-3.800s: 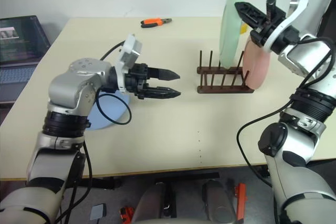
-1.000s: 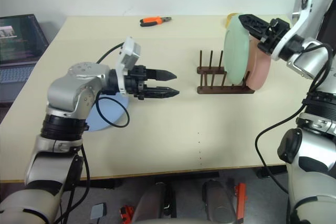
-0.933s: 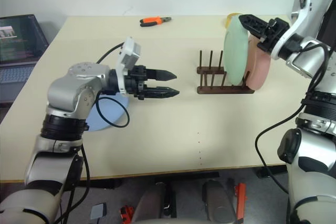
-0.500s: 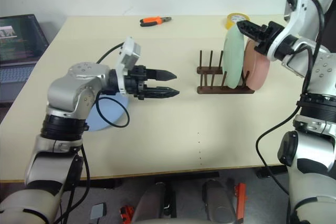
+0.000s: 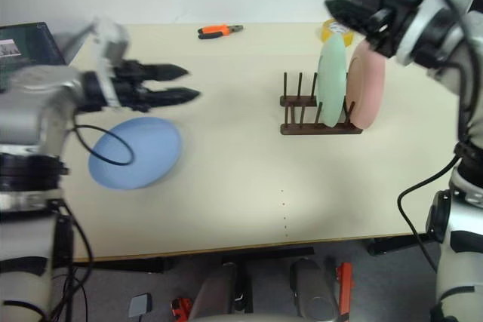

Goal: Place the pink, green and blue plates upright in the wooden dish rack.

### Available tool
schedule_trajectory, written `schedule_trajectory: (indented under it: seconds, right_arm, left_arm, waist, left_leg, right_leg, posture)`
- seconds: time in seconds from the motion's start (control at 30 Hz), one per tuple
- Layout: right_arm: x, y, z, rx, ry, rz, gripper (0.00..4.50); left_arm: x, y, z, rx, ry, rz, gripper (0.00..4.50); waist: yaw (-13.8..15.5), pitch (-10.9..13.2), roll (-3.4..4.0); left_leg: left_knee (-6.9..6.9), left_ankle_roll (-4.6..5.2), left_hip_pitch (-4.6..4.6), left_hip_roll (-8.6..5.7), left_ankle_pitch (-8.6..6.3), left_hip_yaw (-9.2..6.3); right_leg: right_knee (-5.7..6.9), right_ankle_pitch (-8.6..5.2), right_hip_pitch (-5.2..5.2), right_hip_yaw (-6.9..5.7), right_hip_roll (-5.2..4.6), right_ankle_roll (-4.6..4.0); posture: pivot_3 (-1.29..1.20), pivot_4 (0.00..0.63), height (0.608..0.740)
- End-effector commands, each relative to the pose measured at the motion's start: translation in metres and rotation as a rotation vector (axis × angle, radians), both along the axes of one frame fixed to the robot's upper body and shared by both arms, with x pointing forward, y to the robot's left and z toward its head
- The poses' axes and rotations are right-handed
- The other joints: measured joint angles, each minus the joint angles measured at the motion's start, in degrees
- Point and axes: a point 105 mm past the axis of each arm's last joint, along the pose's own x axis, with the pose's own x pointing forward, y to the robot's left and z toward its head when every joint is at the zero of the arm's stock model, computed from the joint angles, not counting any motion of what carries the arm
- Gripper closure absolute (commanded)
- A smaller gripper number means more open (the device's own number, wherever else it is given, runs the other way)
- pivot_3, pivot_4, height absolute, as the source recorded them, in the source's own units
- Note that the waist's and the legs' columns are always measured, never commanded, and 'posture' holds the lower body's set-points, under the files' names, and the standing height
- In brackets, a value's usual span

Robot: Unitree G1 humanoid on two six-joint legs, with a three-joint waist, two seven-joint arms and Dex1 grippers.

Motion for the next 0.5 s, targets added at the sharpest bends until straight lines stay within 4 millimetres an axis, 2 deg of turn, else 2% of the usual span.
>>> schedule_trajectory:
  seconds: [0.03, 0.1, 0.2, 0.23, 0.37, 0.5]
  right_arm:
    - [-0.002, 0.025, -0.022, -0.147, -0.059, 0.016, 2.2]
    - [0.002, 0.035, -0.037, -0.228, -0.078, 0.008, 2.2]
    - [0.005, 0.051, -0.056, -0.324, -0.115, 0.025, 2.2]
    - [0.005, 0.056, -0.061, -0.339, -0.122, 0.034, 2.2]
    - [0.003, 0.074, -0.076, -0.389, -0.142, 0.076, 2.2]
    - [0.001, 0.08, -0.078, -0.392, -0.145, 0.087, 2.2]
  left_arm:
    - [0.005, 0.047, 0.016, 0.062, -0.068, 0.179, 1.21]
    - [0.01, 0.068, 0.011, 0.076, -0.044, 0.272, 1.21]
    - [0.032, 0.105, -0.009, 0.037, 0.06, 0.581, 1.21]
    - [0.037, 0.112, -0.017, 0.028, 0.089, 0.653, 1.21]
    - [0.045, 0.111, -0.051, 0.038, 0.185, 0.7, 1.21]
    - [0.046, 0.114, -0.074, 0.064, 0.241, 0.733, 1.21]
  waist:
    - [0.1, 0.0, 0.0]
    - [0.4, 0.0, 0.0]
    - [1.1, 0.0, -0.08]
    - [1.3, 0.0, -0.14]
    - [1.6, 0.0, -0.18]
    - [1.6, 0.1, -0.42]
  left_leg:
    - [0.0, 0.0, 0.0, 0.08, 0.0, 0.04]
    - [0.01, 0.0, 0.0, 0.09, 0.0, 0.08]
    - [0.07, -0.01, -0.09, 0.08, 0.0, 0.22]
    - [0.08, -0.01, -0.1, 0.08, 0.0, 0.24]
    - [0.07, -0.03, -0.11, 0.1, -0.01, 0.35]
    - [0.07, -0.05, -0.19, 0.15, -0.01, 0.38]
  right_leg:
    - [0.0, 0.01, -0.01, 0.0, 0.03, -0.05]
    - [0.02, -0.02, -0.02, -0.02, 0.03, -0.09]
    - [0.0, -0.03, -0.05, -0.12, 0.02, -0.1]
    - [-0.01, -0.03, -0.05, -0.13, 0.02, -0.1]
    - [-0.05, -0.02, -0.05, -0.08, 0.01, -0.08]
    - [-0.01, 0.0, -0.15, -0.1, 0.03, -0.12]
  posture:
    - [0.0, 0.15, 0.74]
    - [0.0, 0.15, 0.74]
    - [0.0, 0.15, 0.74]
    - [0.0, 0.15, 0.74]
    - [0.0, 0.15, 0.74]
    - [0.0, 0.15, 0.74]
